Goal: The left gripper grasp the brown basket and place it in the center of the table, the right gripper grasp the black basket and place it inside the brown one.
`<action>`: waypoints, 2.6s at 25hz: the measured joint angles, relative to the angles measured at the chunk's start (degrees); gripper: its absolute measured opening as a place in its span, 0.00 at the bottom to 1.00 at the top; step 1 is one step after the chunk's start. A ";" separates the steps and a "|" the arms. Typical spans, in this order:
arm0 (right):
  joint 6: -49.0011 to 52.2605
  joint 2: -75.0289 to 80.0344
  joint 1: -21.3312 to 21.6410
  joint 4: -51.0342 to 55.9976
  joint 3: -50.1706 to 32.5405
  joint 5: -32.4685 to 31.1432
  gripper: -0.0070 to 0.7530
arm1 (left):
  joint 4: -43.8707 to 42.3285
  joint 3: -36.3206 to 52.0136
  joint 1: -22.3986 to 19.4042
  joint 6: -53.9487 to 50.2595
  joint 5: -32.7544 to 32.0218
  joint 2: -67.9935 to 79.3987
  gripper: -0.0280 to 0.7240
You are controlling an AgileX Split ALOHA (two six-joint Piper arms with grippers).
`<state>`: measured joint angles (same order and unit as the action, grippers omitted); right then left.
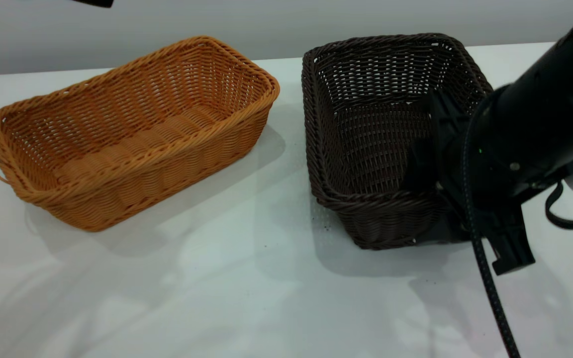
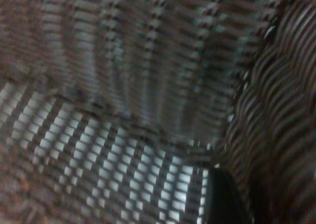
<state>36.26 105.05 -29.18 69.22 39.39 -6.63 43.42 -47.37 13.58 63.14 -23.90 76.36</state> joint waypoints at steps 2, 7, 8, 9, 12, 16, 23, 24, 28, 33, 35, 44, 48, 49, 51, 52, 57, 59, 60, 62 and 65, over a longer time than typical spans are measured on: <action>0.07 0.85 0.00 0.24 0.05 1.76 0.50 | -0.20 0.00 0.00 0.00 -0.15 0.00 0.74; -0.06 3.12 0.00 0.55 2.29 3.56 0.50 | -0.30 0.00 0.00 0.00 -0.67 0.00 0.74; -0.40 3.70 0.00 0.61 2.85 3.43 0.50 | -0.30 0.00 0.00 0.00 -0.67 0.00 0.74; -0.73 4.15 0.00 0.61 3.58 3.37 0.50 | -0.30 0.00 0.00 0.00 -0.67 0.00 0.74; -1.17 5.29 0.00 0.61 4.55 3.13 0.50 | -0.30 0.00 0.00 0.00 -0.79 0.00 0.74; -1.17 6.13 0.00 0.61 4.55 2.68 0.47 | -0.30 0.00 0.00 0.00 -0.93 0.00 0.74; -1.65 6.13 0.00 0.45 4.50 2.43 0.34 | -0.30 0.00 0.00 0.00 -2.53 0.00 0.74; -1.69 6.13 0.00 0.45 4.50 2.38 0.34 | -0.30 0.00 0.00 0.00 -2.53 0.00 0.74; -1.80 6.13 0.00 0.45 4.50 2.38 0.34 | -0.30 0.00 0.00 0.00 -2.38 0.00 0.74; -1.80 6.13 0.00 0.45 4.50 2.32 0.34 | -0.30 0.00 0.00 0.00 -2.38 0.00 0.74; -1.80 6.13 0.00 0.45 4.50 2.19 0.34 | -0.30 0.00 0.00 -0.06 -2.38 0.00 0.74; -1.67 4.83 0.00 0.50 4.50 1.11 0.34 | -0.30 0.00 0.00 -0.01 -2.38 0.00 0.74; -2.13 4.34 0.00 0.50 4.50 1.62 0.34 | -0.25 0.05 0.00 -0.01 -2.43 0.04 0.74; -2.51 4.34 0.00 0.50 4.50 1.50 0.34 | -0.25 0.05 0.00 -0.01 -2.43 0.04 0.74; -3.33 4.27 0.00 0.56 4.50 1.38 0.34 | -0.25 0.05 0.00 -0.01 -2.43 0.04 0.74; -3.33 3.98 0.05 0.56 4.50 1.26 0.34 | -0.25 0.10 0.00 -0.01 -2.43 0.04 0.74; -5.03 0.95 0.76 0.56 4.44 0.90 0.34 | -0.39 0.10 0.00 -0.06 -2.43 0.29 0.74; -6.10 -0.78 1.91 0.50 4.44 2.03 0.34 | -0.66 0.10 0.00 -0.06 -2.09 0.95 0.74; -6.87 -1.53 2.61 0.44 4.44 2.30 0.34 | -0.79 0.10 0.00 -0.06 -1.94 1.45 0.74; -8.42 -3.17 4.38 0.44 4.44 1.80 0.34 | -0.83 0.10 0.00 -0.06 -1.82 2.67 0.74; -11.44 -5.29 6.45 -0.36 4.44 -0.37 0.34 | -0.91 0.10 0.00 -0.06 -1.64 4.63 0.74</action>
<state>24.81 99.76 -22.74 68.87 43.83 -7.00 42.51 -47.27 13.58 63.08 -25.54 80.98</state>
